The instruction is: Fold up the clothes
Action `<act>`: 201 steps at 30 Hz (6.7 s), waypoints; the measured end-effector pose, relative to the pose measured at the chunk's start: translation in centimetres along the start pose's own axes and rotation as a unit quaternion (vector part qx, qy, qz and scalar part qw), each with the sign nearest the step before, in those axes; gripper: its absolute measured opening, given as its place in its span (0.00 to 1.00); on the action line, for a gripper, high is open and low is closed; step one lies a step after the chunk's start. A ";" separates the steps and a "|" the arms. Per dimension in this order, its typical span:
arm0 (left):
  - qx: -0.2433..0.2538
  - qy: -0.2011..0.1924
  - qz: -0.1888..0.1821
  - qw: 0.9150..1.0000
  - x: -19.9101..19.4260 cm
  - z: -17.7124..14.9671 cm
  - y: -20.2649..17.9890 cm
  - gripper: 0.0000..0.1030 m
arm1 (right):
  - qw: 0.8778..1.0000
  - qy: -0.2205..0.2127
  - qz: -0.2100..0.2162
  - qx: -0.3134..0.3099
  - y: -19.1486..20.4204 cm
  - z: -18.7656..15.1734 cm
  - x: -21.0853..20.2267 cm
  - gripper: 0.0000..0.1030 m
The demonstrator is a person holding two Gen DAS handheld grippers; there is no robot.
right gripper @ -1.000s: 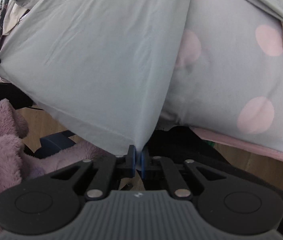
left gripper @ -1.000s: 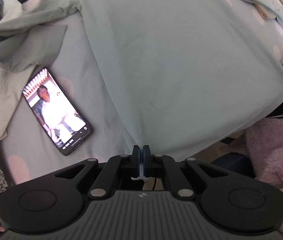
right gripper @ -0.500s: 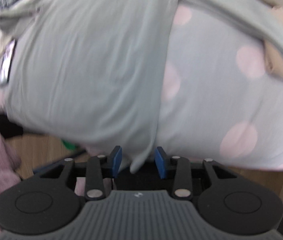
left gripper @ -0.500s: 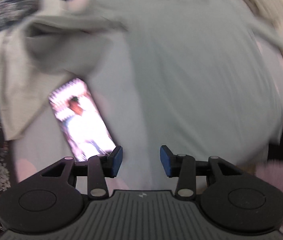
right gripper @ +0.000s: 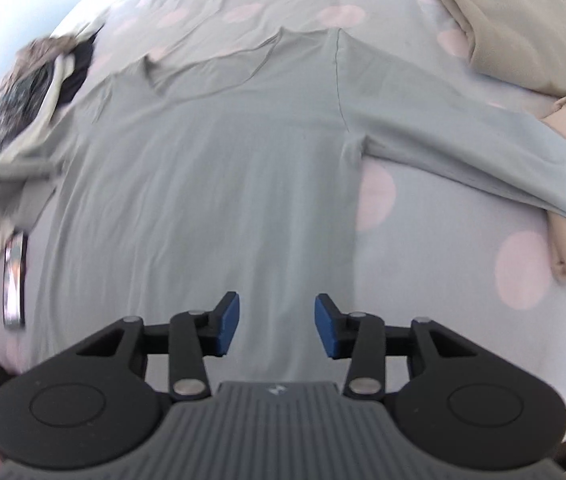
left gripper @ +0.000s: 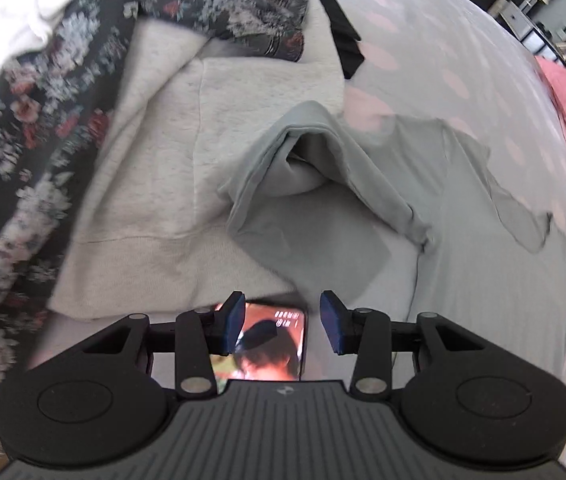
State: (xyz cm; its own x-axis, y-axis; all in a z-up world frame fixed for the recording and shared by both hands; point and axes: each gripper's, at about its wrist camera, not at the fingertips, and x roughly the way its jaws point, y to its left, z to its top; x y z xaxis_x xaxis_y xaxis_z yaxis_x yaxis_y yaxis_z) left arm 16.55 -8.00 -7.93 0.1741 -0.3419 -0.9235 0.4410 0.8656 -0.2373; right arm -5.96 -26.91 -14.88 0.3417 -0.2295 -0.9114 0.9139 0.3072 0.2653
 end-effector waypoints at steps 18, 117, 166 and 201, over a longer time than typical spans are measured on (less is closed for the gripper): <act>0.002 -0.075 0.066 0.995 -1.2 1.4 -1.1 0.02 | 0.997 -0.001 -0.050 -0.063 2.8 2.0 4.8 0.46; 0.028 -0.274 0.078 0.958 -19.2 1.8 7.5 0.00 | 0.998 0.011 -0.029 0.062 -0.6 2.7 5.1 0.51; 0.323 -0.052 -0.068 0.942 9.8 7.0 -23.0 0.25 | 0.997 -0.072 -0.016 -0.036 -3.2 15.3 6.5 0.51; 0.295 -0.107 -0.017 0.949 19.1 13.3 -21.8 0.03 | 0.979 -0.171 -0.071 -0.081 -3.7 24.0 12.8 0.14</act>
State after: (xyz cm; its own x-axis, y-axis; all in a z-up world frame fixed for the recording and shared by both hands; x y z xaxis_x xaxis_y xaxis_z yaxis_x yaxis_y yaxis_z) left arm 21.94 -38.27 -16.38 0.2975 -0.4872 -0.8210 0.8547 0.5191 0.0016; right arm 0.29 -53.10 -19.98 0.2923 -0.5684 -0.7691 0.9206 0.3851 0.0652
